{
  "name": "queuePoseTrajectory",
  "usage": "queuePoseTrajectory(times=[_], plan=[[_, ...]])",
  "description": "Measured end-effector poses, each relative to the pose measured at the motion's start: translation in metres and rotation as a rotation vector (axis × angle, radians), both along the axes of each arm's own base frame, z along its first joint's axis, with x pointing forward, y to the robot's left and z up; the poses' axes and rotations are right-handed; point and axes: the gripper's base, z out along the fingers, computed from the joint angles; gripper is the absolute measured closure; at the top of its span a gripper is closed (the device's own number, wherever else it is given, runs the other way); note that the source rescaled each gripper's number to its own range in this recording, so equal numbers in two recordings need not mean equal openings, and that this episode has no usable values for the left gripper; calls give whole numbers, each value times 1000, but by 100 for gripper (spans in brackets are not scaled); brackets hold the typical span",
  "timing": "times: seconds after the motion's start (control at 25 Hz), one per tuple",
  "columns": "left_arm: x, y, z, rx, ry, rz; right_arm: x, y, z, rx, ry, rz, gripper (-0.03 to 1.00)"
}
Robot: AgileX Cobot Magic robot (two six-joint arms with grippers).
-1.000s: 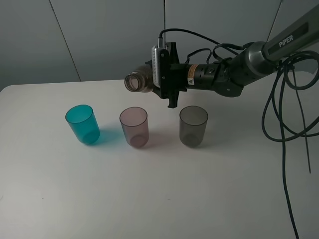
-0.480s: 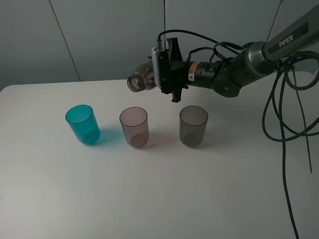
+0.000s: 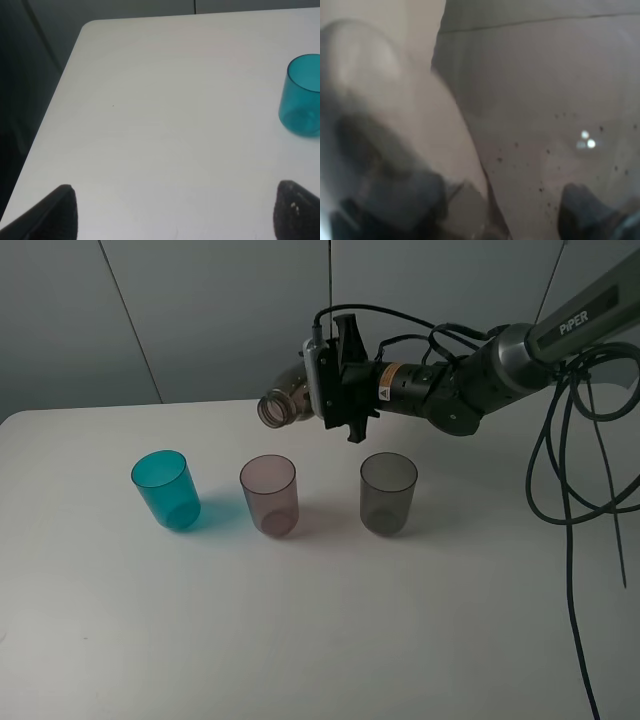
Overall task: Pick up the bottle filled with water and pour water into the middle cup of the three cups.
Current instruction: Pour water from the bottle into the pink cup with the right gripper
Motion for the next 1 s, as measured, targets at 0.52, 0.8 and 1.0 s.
queuePoseTrajectory(times=[0.52,0.8,1.0], plan=[[0,0,0,0,0,0,0,1,2,-28,-58,25,95],[0,0,0,0,0,0,-2,4,2,-40,-74,40,95],[0,0,0,0,0,0,-3,6,2,-59,-100,54,95]])
